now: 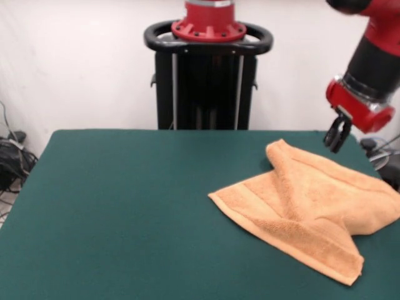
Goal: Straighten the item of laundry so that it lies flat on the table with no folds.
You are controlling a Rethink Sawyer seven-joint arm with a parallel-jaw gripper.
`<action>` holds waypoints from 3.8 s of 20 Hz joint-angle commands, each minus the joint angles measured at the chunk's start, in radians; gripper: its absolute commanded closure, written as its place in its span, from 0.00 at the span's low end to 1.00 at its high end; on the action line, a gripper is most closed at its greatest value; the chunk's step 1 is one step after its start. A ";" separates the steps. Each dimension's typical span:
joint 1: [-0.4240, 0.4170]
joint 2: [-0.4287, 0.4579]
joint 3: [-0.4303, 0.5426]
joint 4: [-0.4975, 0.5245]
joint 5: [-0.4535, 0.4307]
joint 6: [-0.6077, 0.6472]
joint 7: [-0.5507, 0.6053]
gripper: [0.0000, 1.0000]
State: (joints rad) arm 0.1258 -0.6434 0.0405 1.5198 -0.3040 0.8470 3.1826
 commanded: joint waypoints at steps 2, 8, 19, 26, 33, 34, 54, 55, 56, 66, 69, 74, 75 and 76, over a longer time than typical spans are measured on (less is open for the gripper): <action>-0.017 0.172 0.008 -0.044 -0.077 -0.136 -0.035 1.00; -0.007 0.257 -0.016 -0.090 -0.096 -0.188 -0.010 1.00; -0.025 0.241 -0.026 -0.091 -0.086 -0.177 -0.062 1.00; -0.057 0.171 -0.020 -0.087 -0.094 -0.115 -0.140 1.00; -0.083 0.175 -0.003 -0.091 -0.104 -0.114 -0.159 1.00; -0.094 0.177 0.009 -0.078 -0.096 -0.116 -0.161 1.00; -0.179 0.135 0.051 -0.072 -0.132 -0.087 -0.231 1.00; -0.183 0.143 0.057 -0.068 -0.130 -0.095 -0.222 1.00; -0.181 0.150 0.055 -0.070 -0.136 -0.103 -0.214 1.00; -0.142 0.191 0.005 -0.080 -0.222 -0.159 -0.092 1.00; -0.135 0.235 0.000 -0.081 -0.236 -0.201 -0.048 1.00; -0.129 0.271 -0.007 -0.104 -0.251 -0.214 -0.038 1.00; -0.127 0.274 -0.008 -0.110 -0.254 -0.205 -0.049 1.00; -0.122 0.277 -0.014 -0.120 -0.259 -0.199 -0.053 1.00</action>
State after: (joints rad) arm -0.0141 -0.4320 0.0410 1.4323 -0.5054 0.6798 3.1826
